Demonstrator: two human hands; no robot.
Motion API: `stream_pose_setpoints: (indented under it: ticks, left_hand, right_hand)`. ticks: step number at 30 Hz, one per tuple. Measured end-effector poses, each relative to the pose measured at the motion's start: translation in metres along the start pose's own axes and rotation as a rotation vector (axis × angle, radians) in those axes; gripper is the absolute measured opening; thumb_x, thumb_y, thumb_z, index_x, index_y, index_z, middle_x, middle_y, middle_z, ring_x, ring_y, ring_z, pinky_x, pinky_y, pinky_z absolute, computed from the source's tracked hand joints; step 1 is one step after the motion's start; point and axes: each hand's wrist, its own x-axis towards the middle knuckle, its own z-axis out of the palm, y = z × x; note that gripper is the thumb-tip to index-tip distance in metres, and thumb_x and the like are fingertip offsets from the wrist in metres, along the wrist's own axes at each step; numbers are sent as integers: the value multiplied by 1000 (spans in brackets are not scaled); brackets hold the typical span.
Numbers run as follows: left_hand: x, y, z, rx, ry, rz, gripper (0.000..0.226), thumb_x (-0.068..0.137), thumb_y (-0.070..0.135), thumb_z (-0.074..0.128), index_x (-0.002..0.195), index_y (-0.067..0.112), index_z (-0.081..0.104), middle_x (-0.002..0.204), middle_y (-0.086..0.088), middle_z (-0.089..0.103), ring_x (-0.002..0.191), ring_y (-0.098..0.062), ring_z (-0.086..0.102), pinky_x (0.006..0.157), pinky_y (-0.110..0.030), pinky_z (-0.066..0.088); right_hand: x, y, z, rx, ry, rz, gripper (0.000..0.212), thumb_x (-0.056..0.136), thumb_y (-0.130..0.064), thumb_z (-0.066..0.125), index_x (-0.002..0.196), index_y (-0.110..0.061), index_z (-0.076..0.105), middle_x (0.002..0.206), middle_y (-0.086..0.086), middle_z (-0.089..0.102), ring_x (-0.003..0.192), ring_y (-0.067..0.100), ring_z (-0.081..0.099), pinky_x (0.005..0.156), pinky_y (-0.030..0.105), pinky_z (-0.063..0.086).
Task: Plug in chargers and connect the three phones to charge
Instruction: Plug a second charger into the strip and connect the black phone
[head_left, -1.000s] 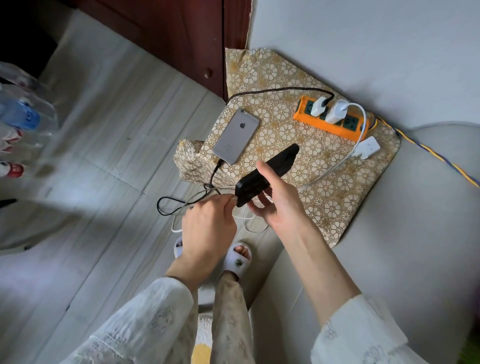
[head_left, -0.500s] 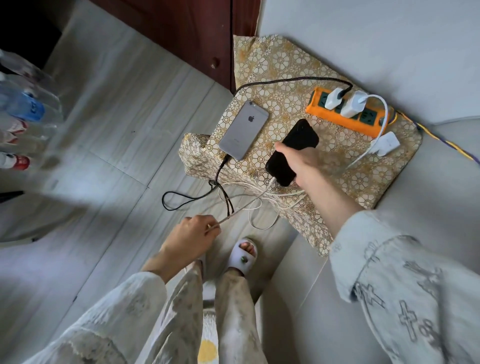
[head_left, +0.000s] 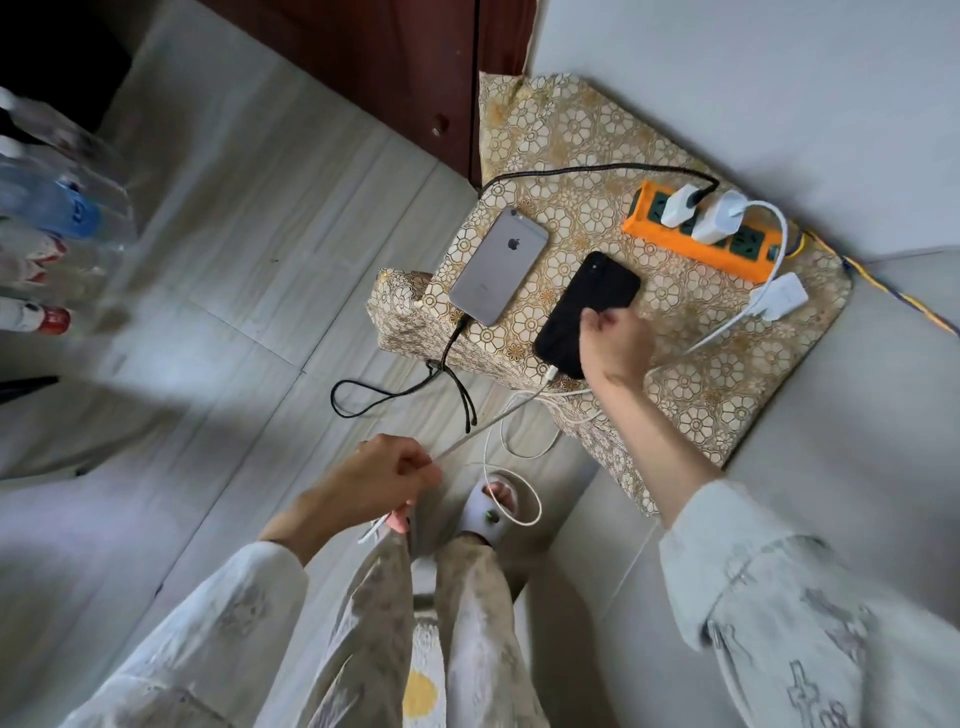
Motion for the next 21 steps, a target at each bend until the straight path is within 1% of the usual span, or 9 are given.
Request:
stream_pose_setpoints:
  ticks: [1, 3, 5, 8, 10, 12, 14, 17, 21]
  left_hand:
    - [-2, 0, -2, -8, 0, 14, 18, 87, 26, 58, 73, 16, 62, 65, -10, 68, 45, -7, 62, 52, -12, 47]
    - [-7, -2, -2, -49, -12, 62, 14, 86, 23, 59, 74, 17, 62, 64, -4, 67, 44, 2, 57, 47, -6, 39]
    - [-12, -5, 0, -64, -65, 121, 5, 87, 21, 58, 83, 20, 61, 65, 0, 65, 48, 4, 53, 48, -4, 37]
    - [-14, -13, 6, -107, -121, 162, 9, 89, 9, 52, 94, 15, 57, 65, 0, 61, 53, -3, 58, 53, -11, 44]
    - [-11, -22, 10, -65, -20, 155, 10, 91, 10, 48, 94, 16, 55, 59, 3, 56, 51, -11, 58, 54, -20, 45]
    - [-7, -31, 9, 118, 131, 117, 11, 93, 19, 47, 96, 18, 57, 62, 3, 56, 60, -20, 61, 61, -28, 43]
    - [-5, -35, 4, 273, 254, 33, 19, 92, 31, 48, 94, 16, 60, 76, -7, 65, 80, -33, 64, 67, -34, 46]
    - [-5, -32, -14, 405, 361, -73, 27, 85, 50, 51, 83, 24, 56, 88, -8, 66, 88, -33, 62, 70, -35, 45]
    - [5, -16, -42, 530, 492, -3, 21, 85, 38, 56, 91, 18, 59, 101, -14, 67, 94, -36, 61, 76, -38, 46]
  right_hand:
    - [-9, 6, -6, 65, 20, 29, 32, 91, -30, 53, 67, -9, 55, 72, 9, 61, 67, 25, 59, 56, 32, 46]
    - [-24, 22, -16, 229, -9, 249, 36, 90, -34, 55, 64, -11, 53, 60, 8, 60, 49, 20, 59, 52, 33, 53]
    - [-29, 36, -20, 323, -23, 447, 34, 86, -39, 61, 83, -5, 55, 70, 8, 60, 54, 20, 60, 58, 34, 57]
    - [-20, 46, -21, 362, -32, 471, 52, 88, -32, 60, 124, 2, 44, 81, 4, 48, 79, 18, 54, 78, 33, 57]
    - [-17, 47, -18, 356, -34, 381, 35, 94, -24, 50, 117, 2, 50, 78, 1, 50, 65, 11, 52, 53, 15, 51]
    - [-22, 46, -16, 321, -8, 343, 28, 97, -21, 42, 108, 2, 53, 77, 3, 53, 54, 8, 46, 37, 11, 37]
    - [-33, 48, -16, 283, 36, 312, 34, 99, -23, 35, 104, 4, 56, 81, 7, 57, 53, 9, 44, 42, 16, 37]
    - [-50, 47, -30, 354, 24, 317, 39, 100, -26, 32, 87, 2, 55, 69, 8, 61, 50, 14, 51, 49, 23, 43]
    - [-69, 38, -57, 488, -287, 373, 34, 95, -31, 47, 69, -8, 52, 61, 11, 61, 52, 21, 62, 54, 30, 57]
